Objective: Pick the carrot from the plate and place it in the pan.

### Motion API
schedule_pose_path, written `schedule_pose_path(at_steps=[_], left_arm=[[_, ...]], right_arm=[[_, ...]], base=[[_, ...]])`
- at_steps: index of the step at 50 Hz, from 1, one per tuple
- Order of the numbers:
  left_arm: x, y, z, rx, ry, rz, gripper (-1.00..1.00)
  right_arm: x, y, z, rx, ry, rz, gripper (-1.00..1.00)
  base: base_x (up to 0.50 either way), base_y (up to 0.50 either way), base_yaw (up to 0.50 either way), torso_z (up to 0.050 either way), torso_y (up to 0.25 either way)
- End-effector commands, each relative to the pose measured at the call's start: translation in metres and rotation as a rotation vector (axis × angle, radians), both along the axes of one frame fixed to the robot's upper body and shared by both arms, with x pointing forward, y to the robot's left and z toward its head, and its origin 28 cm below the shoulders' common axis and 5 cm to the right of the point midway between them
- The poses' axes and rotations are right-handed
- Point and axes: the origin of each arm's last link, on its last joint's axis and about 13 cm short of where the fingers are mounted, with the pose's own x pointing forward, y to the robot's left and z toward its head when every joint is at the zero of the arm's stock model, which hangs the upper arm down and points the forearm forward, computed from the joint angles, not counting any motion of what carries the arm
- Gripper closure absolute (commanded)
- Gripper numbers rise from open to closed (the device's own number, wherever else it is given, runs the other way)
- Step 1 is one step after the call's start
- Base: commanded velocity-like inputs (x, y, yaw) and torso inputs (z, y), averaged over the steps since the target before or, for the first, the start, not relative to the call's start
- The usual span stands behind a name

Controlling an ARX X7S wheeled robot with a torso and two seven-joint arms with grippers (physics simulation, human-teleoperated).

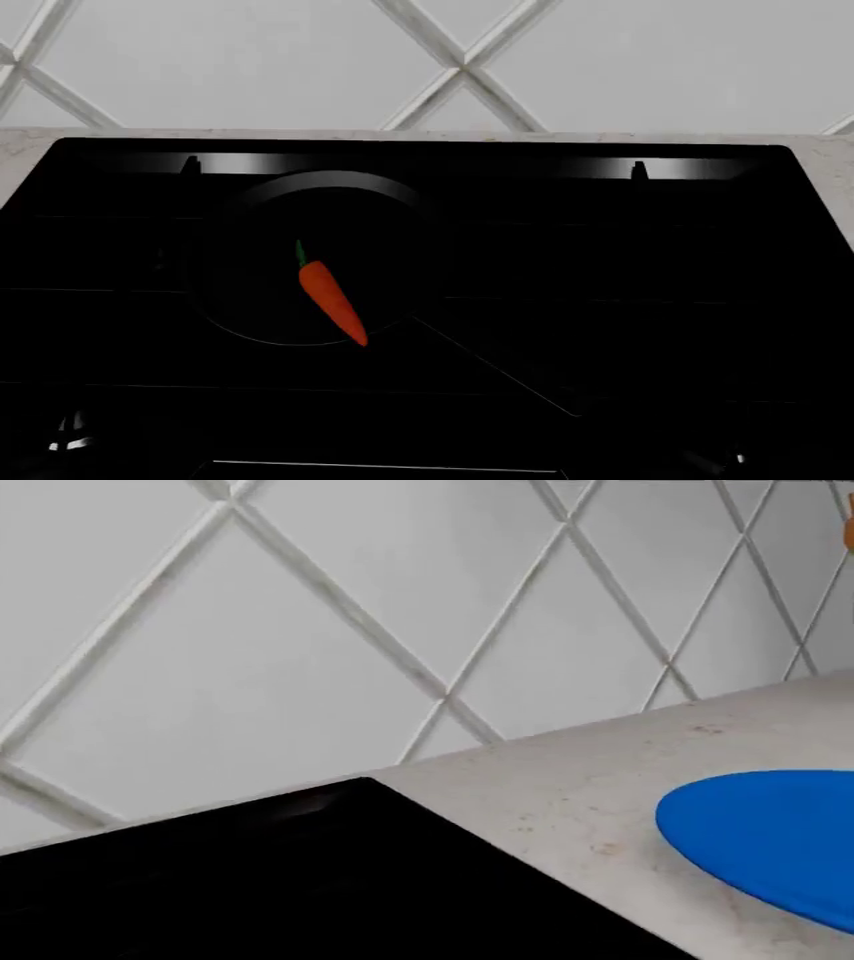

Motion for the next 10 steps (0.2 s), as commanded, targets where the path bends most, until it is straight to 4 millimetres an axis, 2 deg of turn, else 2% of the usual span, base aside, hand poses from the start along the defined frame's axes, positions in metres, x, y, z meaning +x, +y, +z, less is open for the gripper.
schedule_pose_path(at_steps=[1, 10], left_arm=[[-0.0074, 0.0007, -0.0367, -0.007, 0.084, 0.102, -1.0], [-0.0074, 0.002, -0.0371, -0.008, 0.086, 0.107, -1.0]], right_arm=[[-0.0094, 0.0043, -0.0236, 0.016, 0.076, -0.005, -1.0], [-0.0093, 0.0031, -0.0262, 0.03, 0.086, -0.032, -1.0]], base=[[0.0, 0.0, 0.0, 0.0, 0.0], [0.0, 0.0, 0.0, 0.0, 0.0]])
